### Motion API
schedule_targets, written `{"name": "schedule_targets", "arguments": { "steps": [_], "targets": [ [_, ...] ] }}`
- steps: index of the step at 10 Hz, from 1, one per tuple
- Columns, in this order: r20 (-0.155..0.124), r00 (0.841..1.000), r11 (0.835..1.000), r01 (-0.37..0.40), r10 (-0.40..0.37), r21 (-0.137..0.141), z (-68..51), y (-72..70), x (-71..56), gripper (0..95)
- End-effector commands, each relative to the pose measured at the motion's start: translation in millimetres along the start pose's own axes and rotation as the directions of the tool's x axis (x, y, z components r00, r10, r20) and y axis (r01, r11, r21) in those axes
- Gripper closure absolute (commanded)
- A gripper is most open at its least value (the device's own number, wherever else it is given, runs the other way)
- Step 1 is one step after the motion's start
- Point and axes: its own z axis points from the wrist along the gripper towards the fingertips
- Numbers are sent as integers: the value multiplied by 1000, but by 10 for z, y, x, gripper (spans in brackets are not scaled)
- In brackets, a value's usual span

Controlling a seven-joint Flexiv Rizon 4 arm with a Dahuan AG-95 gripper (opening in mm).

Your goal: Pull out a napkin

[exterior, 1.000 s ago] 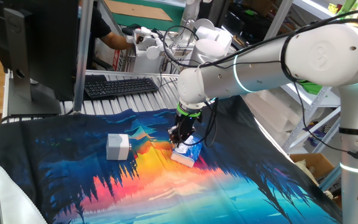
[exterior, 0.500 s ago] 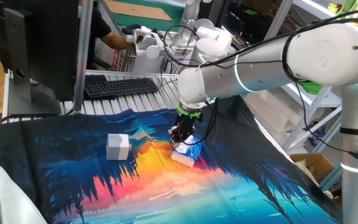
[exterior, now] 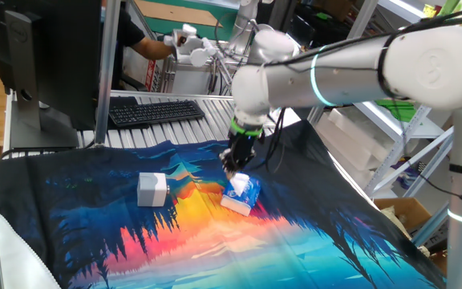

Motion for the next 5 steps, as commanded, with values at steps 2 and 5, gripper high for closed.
{"name": "schedule_targets", "arguments": {
  "steps": [2, 5],
  "targets": [
    [-35, 999, 1000, 18, -17, 20, -410, -107, -41, 950],
    [-42, 999, 999, 26, -25, 35, -644, -155, -29, 950]
  ]
}}
